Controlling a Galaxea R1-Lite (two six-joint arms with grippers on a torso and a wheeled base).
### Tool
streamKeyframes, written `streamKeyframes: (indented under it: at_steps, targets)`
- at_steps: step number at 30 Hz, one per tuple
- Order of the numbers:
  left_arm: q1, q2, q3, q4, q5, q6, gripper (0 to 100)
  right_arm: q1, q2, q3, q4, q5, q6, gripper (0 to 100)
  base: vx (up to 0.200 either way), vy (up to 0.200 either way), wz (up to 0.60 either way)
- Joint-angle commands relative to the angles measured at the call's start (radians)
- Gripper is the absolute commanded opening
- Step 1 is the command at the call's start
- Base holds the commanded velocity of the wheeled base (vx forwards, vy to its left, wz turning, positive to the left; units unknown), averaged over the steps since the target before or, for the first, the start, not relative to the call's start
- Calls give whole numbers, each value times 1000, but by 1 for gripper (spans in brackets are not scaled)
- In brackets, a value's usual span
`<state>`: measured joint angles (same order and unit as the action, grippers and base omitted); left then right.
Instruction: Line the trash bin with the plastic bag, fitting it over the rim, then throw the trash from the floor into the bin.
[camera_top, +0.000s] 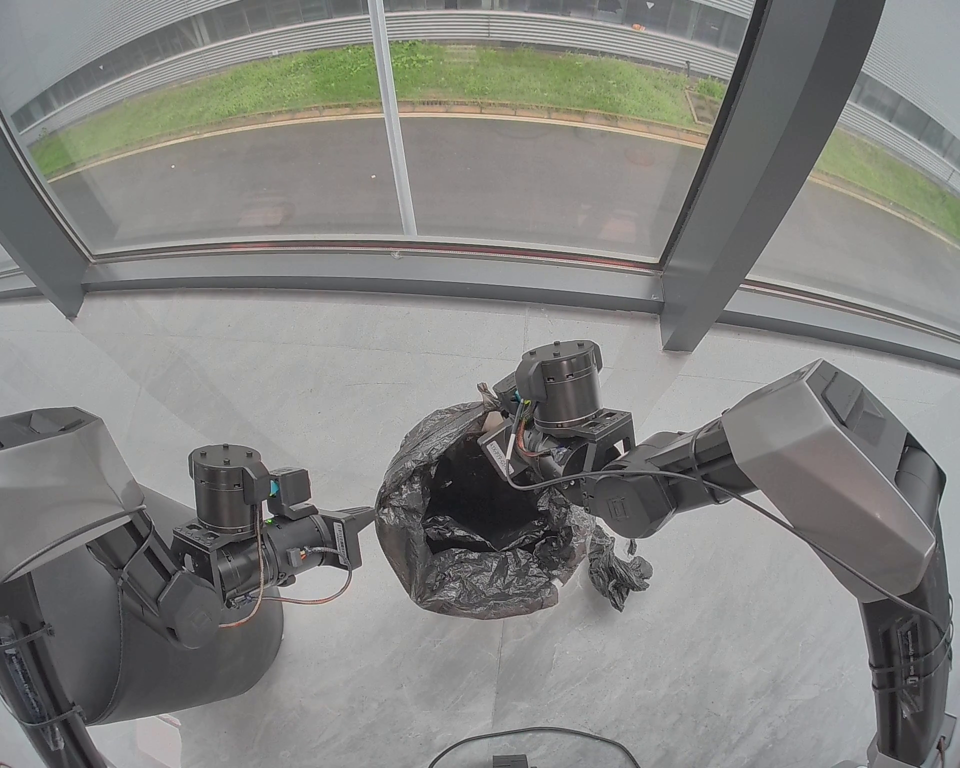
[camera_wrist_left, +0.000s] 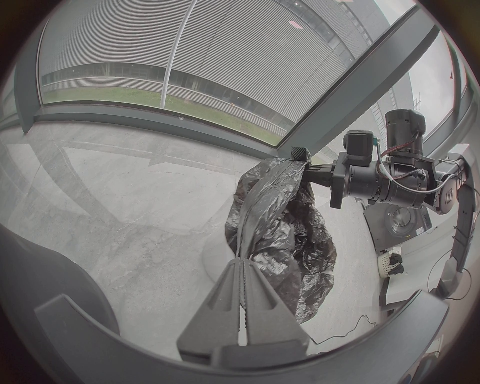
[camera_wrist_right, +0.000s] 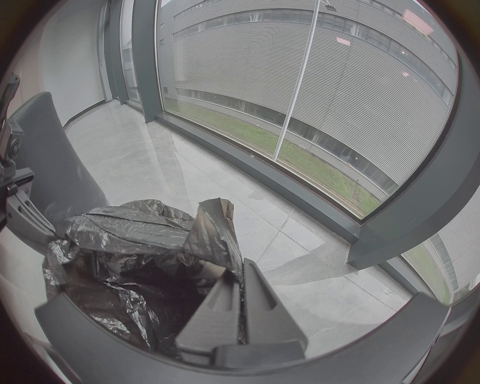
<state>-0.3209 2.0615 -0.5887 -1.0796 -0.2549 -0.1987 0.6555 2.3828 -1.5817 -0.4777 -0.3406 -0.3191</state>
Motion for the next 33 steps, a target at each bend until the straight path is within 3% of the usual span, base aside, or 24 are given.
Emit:
streamKeyframes:
  at_steps: [1, 33]
  targets:
    - [25, -7, -17, 23, 0, 10, 0, -10, 52, -35, -6, 0, 6, 0, 0, 0, 0]
    - [86, 3, -77, 58, -9, -2, 0, -22, 231, -294, -44, -1, 81, 0, 0, 0, 0]
